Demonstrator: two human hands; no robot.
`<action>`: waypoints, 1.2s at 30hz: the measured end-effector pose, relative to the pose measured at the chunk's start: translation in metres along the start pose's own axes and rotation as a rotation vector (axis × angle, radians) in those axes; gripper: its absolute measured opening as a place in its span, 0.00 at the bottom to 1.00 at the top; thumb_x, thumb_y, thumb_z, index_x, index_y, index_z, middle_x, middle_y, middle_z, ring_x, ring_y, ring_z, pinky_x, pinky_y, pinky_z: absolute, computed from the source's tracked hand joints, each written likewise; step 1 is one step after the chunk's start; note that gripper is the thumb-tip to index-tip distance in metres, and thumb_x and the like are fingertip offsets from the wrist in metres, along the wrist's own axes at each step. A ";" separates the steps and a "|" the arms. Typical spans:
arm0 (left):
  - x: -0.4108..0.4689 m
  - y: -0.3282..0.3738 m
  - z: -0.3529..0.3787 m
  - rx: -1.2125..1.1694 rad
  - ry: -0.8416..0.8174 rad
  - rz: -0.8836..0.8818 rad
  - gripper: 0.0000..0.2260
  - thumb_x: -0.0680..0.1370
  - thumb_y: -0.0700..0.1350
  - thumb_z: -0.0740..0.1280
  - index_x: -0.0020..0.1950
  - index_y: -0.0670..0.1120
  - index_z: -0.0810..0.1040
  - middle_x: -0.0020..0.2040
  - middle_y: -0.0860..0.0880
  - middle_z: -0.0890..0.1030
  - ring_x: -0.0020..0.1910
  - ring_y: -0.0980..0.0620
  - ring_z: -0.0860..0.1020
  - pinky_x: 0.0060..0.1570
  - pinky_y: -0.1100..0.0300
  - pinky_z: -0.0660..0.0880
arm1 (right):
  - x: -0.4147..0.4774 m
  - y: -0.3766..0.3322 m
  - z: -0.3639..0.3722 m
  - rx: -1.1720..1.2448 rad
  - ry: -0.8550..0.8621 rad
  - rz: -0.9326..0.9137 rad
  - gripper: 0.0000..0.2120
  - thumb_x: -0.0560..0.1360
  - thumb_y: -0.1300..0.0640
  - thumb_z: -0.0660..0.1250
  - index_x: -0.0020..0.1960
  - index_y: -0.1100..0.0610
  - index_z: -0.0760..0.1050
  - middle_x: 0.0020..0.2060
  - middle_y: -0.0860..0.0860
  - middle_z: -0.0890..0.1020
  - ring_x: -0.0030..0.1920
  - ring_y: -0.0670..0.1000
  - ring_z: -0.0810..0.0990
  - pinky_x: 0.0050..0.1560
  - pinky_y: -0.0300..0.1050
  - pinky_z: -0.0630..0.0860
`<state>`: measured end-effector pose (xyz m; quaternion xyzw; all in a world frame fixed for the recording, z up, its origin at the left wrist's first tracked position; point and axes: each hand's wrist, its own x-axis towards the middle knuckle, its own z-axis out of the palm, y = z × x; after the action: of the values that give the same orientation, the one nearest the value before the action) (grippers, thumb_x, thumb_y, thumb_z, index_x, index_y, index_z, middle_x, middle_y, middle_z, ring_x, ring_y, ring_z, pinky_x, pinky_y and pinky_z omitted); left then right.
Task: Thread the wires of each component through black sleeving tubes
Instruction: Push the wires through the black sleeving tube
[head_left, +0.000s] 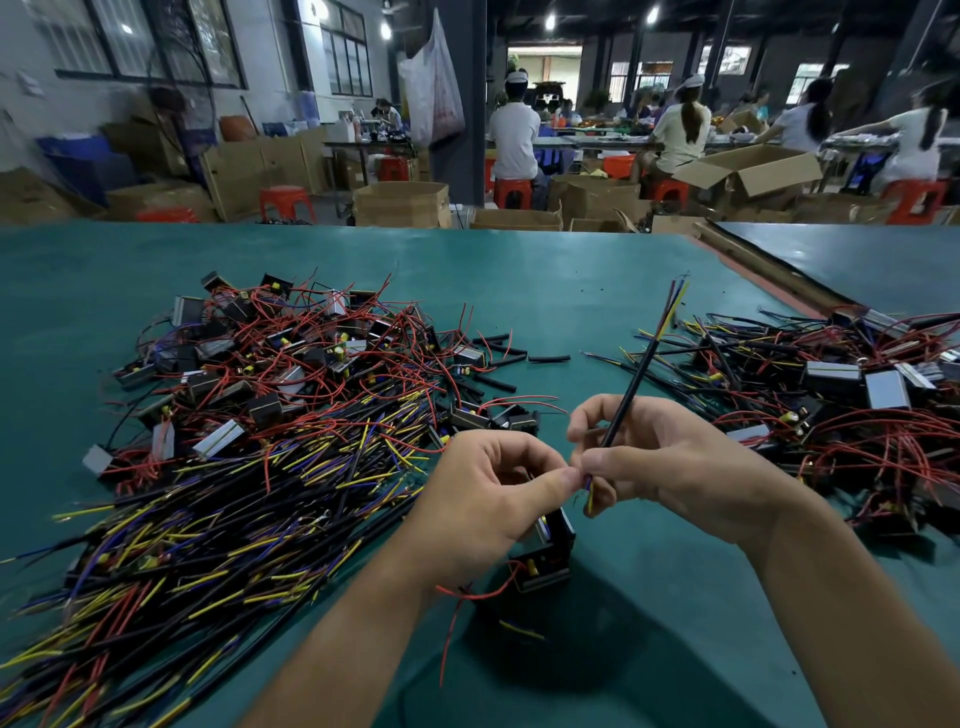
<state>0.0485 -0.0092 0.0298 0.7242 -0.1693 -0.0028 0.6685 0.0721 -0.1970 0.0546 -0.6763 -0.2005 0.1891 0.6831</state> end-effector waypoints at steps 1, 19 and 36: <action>-0.001 0.000 0.001 0.043 0.016 0.017 0.08 0.71 0.44 0.75 0.36 0.41 0.80 0.26 0.47 0.71 0.26 0.51 0.64 0.27 0.58 0.59 | 0.000 0.000 0.001 -0.011 0.017 0.009 0.08 0.69 0.63 0.70 0.48 0.58 0.76 0.37 0.59 0.75 0.30 0.50 0.75 0.37 0.45 0.79; -0.003 -0.005 0.004 0.650 0.231 0.601 0.05 0.72 0.39 0.74 0.37 0.44 0.81 0.35 0.52 0.79 0.35 0.52 0.77 0.35 0.52 0.73 | -0.002 -0.010 0.010 -0.278 0.124 0.171 0.14 0.76 0.61 0.67 0.32 0.63 0.77 0.28 0.58 0.76 0.25 0.51 0.70 0.28 0.42 0.75; -0.004 -0.002 0.005 0.614 0.195 0.579 0.01 0.71 0.41 0.74 0.39 0.45 0.84 0.38 0.53 0.81 0.35 0.54 0.78 0.34 0.57 0.73 | -0.002 -0.009 0.008 -0.224 0.117 0.207 0.11 0.75 0.65 0.67 0.34 0.60 0.81 0.32 0.59 0.80 0.30 0.51 0.78 0.38 0.42 0.79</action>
<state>0.0438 -0.0130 0.0261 0.8090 -0.2944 0.3040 0.4079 0.0665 -0.1911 0.0636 -0.7750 -0.1096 0.1954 0.5910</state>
